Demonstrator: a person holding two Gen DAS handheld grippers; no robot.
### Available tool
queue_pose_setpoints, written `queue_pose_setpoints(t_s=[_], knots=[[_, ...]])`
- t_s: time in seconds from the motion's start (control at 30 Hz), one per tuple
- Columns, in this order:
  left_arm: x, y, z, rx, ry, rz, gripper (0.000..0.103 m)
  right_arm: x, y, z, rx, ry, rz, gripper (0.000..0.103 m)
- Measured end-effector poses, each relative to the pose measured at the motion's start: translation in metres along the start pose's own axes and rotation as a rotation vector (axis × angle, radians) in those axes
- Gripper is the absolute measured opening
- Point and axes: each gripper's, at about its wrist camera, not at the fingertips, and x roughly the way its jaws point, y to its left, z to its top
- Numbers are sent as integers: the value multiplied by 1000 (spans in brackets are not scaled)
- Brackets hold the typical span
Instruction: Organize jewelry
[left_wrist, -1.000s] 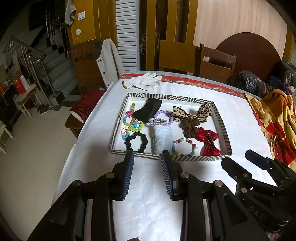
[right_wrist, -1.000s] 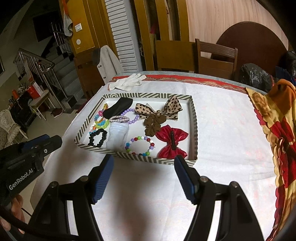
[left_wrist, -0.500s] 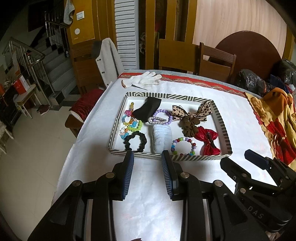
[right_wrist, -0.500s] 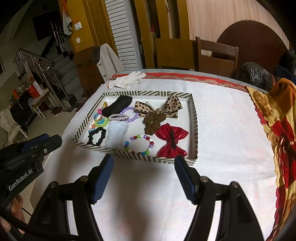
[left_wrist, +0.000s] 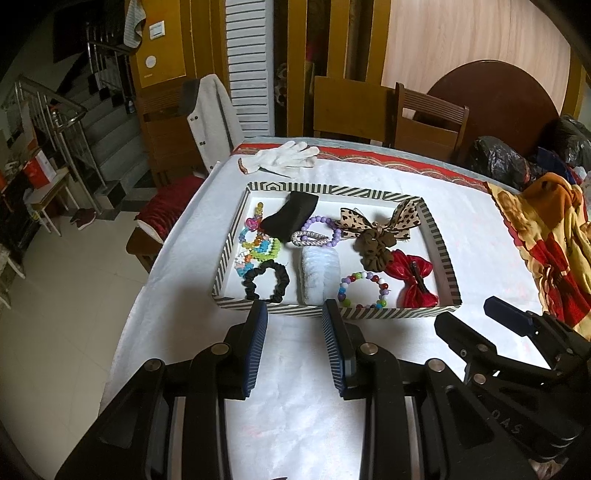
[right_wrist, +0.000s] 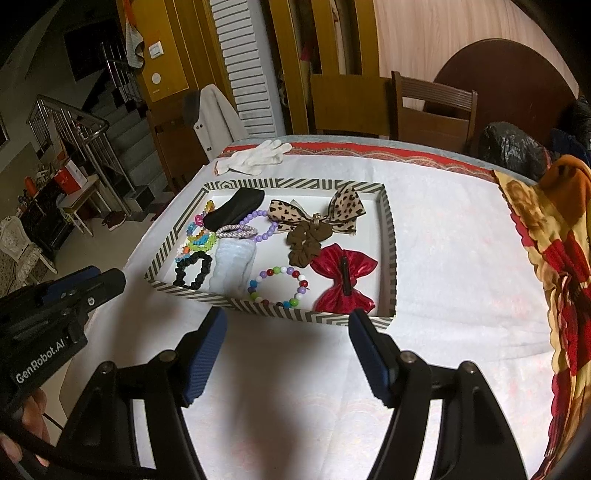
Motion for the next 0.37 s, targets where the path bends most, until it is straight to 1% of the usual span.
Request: queue_pose_setpoints(t_s=[0.13, 0.27, 0.37], knots=[[2, -1, -1, 1, 8, -15, 37, 2, 0, -1, 5, 3, 1, 72], [6, 4, -1, -24, 16, -42, 37, 4, -1, -3, 6, 3, 0, 72], [8, 6, -1, -35, 19, -42, 37, 5, -6, -4, 14, 3, -1, 72]])
